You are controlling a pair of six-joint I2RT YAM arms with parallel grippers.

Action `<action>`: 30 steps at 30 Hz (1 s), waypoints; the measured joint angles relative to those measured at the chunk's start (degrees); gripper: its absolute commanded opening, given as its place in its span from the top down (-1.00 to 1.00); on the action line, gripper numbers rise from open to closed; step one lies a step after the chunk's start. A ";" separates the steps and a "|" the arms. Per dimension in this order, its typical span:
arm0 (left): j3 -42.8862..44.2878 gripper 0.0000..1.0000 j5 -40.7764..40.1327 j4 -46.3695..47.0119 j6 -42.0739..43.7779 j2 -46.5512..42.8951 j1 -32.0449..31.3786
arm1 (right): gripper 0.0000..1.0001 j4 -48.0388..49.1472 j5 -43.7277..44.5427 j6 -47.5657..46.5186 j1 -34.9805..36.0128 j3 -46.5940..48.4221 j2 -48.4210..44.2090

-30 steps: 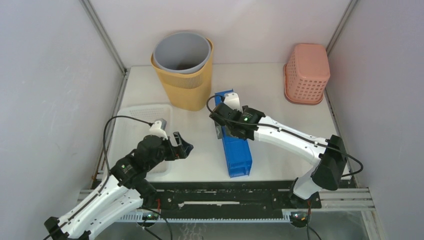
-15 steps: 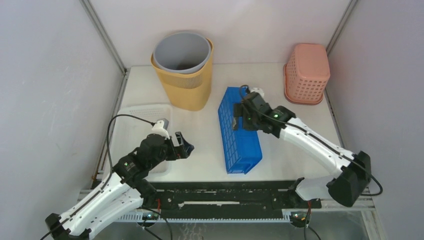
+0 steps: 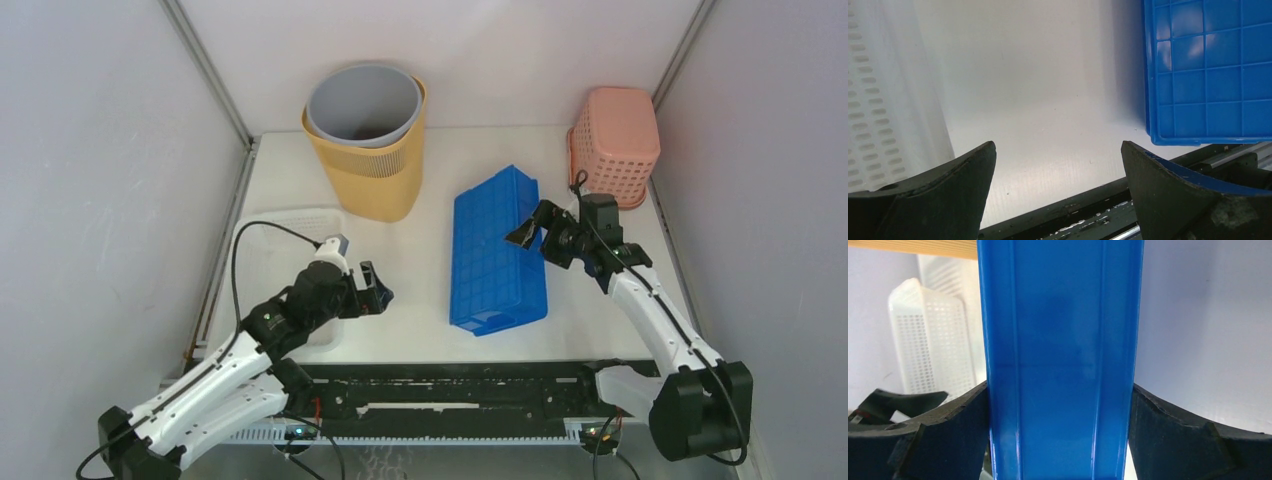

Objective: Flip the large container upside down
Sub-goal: Turn the container upside down at the center of the board.

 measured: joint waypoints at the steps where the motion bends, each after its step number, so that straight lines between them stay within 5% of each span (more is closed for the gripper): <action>1: 0.00 -1.00 0.04 0.26 0.00 0.50 0.00 | -0.59 1.95 -2.08 0.50 -0.72 -1.22 0.26; 14: 0.11 -1.00 0.37 2.14 0.00 3.08 0.00 | -0.99 14.05 -12.98 2.95 -1.29 -6.58 4.83; 30: 0.11 -1.00 0.44 3.13 0.00 4.28 0.00 | -1.00 19.80 -17.51 4.50 -1.25 -9.05 8.15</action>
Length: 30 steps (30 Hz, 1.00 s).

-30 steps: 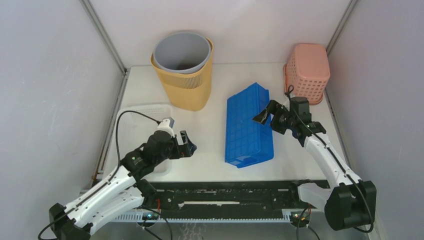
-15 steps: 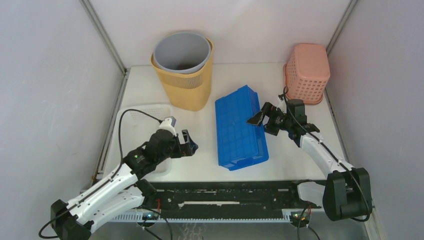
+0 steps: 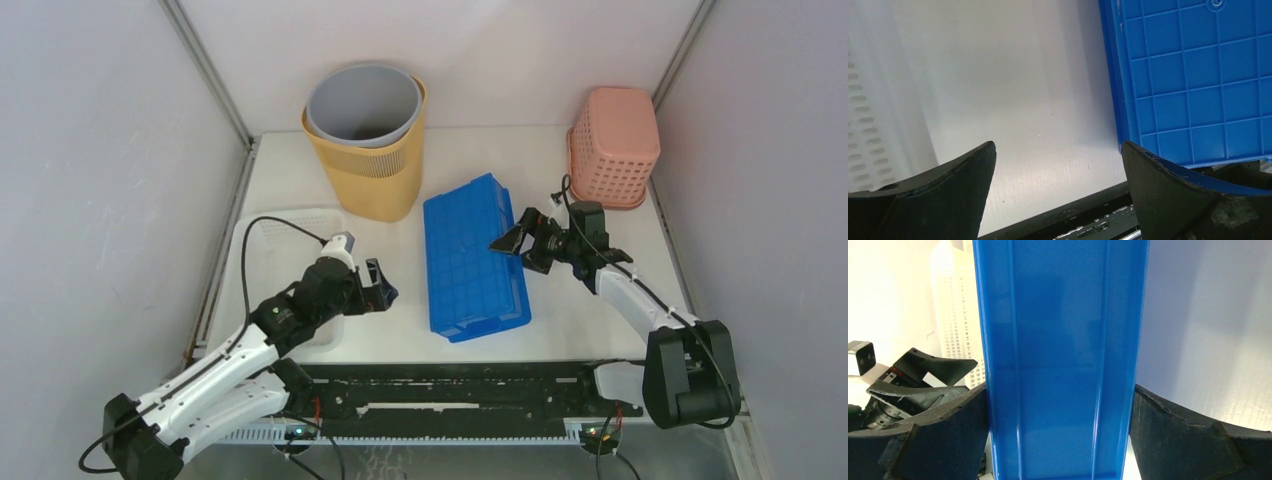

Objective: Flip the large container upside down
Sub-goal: Turn the container upside down at the center of the board.

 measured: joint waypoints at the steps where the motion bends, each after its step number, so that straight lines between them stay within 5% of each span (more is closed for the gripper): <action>1: 0.00 -1.00 0.04 0.22 0.00 0.42 0.00 | -1.00 0.39 -0.22 0.15 0.00 -0.07 0.44; 30: 0.00 -1.00 4.79 10.80 -0.59 12.22 0.00 | -1.00 14.14 -2.36 3.37 2.27 -0.72 14.38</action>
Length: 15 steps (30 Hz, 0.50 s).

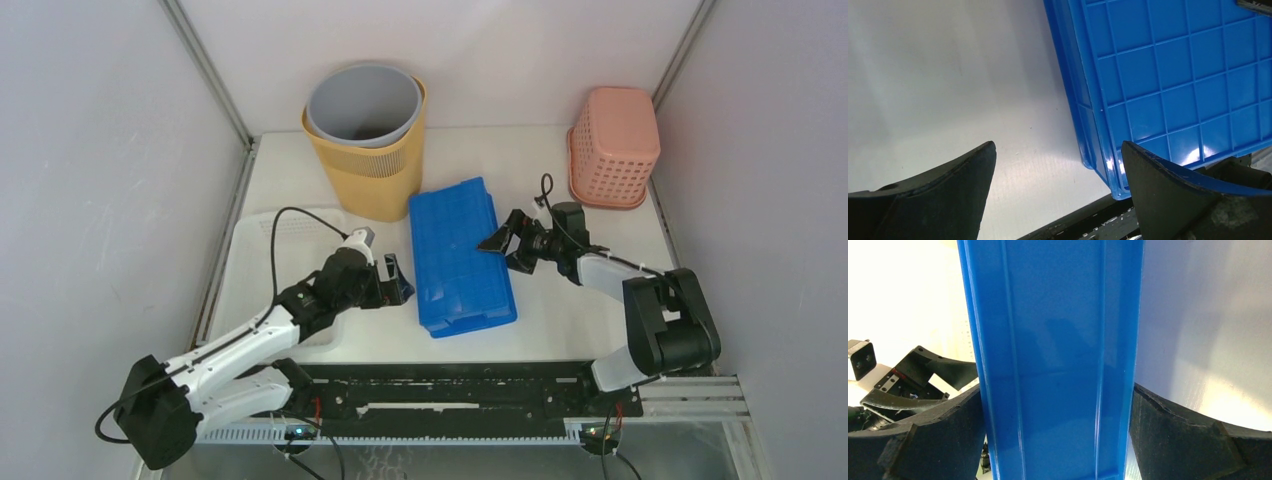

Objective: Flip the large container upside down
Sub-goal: Turn the container upside down at the center of the board.

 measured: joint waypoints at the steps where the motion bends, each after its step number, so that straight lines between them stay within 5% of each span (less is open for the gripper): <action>1: 0.00 -1.00 0.11 0.20 0.00 0.15 0.00 | -1.00 0.33 -0.04 0.00 0.00 0.00 0.44; 15: 0.00 -0.99 0.52 0.44 0.02 0.81 0.00 | -1.00 -0.48 2.73 -1.68 -0.11 0.33 6.08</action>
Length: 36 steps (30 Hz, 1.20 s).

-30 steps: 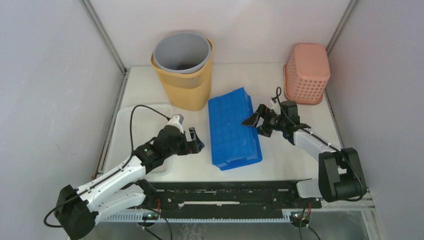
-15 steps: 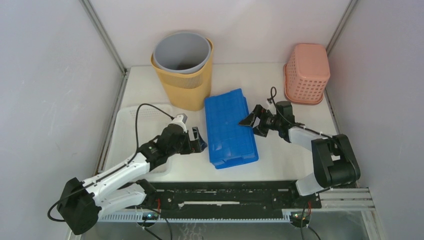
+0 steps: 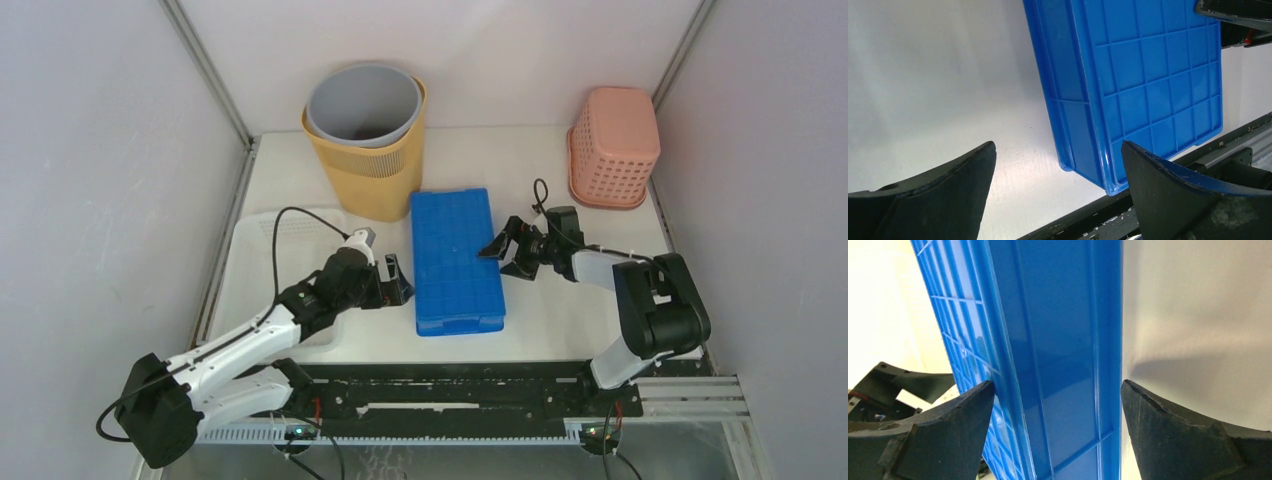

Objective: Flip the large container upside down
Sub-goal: Turn the container upside down at the center of the board, then move the container to the center of the board.

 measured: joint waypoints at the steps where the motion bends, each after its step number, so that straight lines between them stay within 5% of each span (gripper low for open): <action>1: 0.02 -1.00 0.00 -0.02 -0.02 0.00 0.00 | -1.00 -0.76 0.31 -0.17 0.00 0.11 0.11; 11: 1.05 -1.00 -0.24 -0.70 0.11 0.68 0.00 | -1.00 -8.63 6.67 -4.33 0.52 2.51 -3.89; 21: 5.46 -1.00 -3.13 -1.77 0.17 3.10 0.00 | -0.99 -25.29 15.63 -8.68 0.28 4.57 -20.46; 30: 9.75 -0.87 -4.61 -1.38 0.22 12.11 0.00 | -0.48 -35.76 18.69 -10.47 0.17 6.64 -35.17; 36: 12.59 -0.81 -4.63 0.87 0.48 18.84 0.00 | -0.45 -40.46 19.08 -10.99 0.79 6.64 -40.79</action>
